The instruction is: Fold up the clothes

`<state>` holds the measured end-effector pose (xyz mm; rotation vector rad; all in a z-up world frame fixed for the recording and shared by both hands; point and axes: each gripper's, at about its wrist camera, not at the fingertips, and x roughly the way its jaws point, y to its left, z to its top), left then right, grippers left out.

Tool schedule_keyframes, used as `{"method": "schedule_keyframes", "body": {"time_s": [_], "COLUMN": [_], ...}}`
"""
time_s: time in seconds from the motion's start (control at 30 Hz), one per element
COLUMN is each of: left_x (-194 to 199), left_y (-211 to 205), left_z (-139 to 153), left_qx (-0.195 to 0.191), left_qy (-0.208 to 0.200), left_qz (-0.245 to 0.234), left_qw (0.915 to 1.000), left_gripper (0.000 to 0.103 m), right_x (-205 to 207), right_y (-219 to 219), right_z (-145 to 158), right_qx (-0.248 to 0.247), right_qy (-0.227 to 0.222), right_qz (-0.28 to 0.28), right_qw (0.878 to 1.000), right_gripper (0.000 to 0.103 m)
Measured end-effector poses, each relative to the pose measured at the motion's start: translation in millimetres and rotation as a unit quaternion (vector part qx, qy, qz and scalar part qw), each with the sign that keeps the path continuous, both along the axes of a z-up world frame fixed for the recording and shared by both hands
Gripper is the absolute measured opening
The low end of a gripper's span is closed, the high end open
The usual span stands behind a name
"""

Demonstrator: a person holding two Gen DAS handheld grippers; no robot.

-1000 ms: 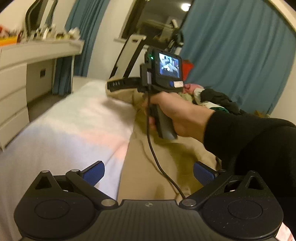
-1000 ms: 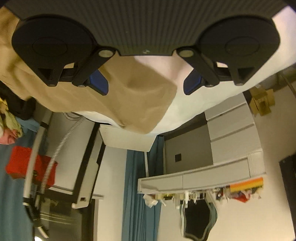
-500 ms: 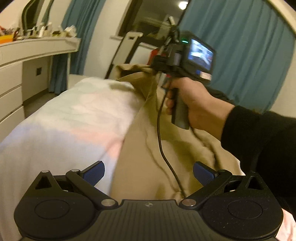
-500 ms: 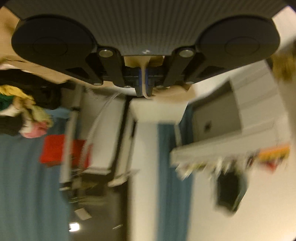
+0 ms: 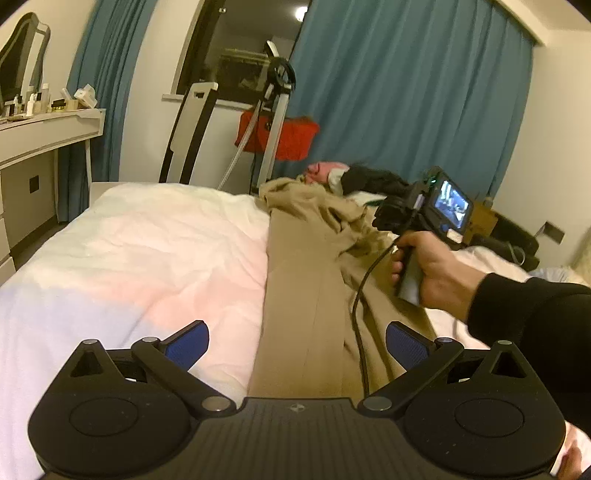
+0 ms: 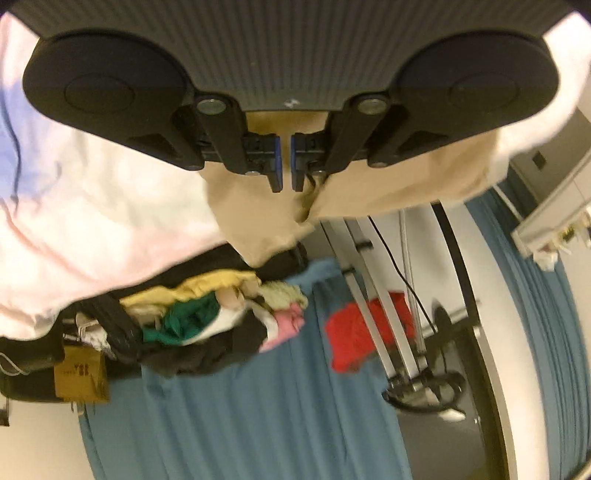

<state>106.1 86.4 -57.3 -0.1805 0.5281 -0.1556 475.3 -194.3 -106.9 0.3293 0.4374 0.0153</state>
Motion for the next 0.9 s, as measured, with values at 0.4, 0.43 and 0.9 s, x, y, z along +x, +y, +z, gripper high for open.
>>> {"method": "schedule_keyframes", "body": {"time_s": [0.4, 0.43, 0.9], "left_x": [20, 17, -14], "left_y": [-23, -23, -28], "left_z": [-1, 0, -3], "left_qx": [0.064, 0.065, 0.067], "left_qy": [0.022, 0.029, 0.125], "left_qz": [0.003, 0.000, -0.042], "left_qw": [0.9977, 0.9975, 0.9889], "left_gripper": [0.103, 0.103, 0.084], "right_x": [-93, -114, -365], "right_y": [-17, -19, -65], "right_z": [45, 51, 43], "right_qx": [0.019, 0.026, 0.073], "right_qy": [-0.006, -0.011, 0.048], "right_qz": [0.116, 0.119, 0.081], "right_qw": [0.993, 0.993, 0.993], "right_gripper": [0.085, 0.085, 0.086]}}
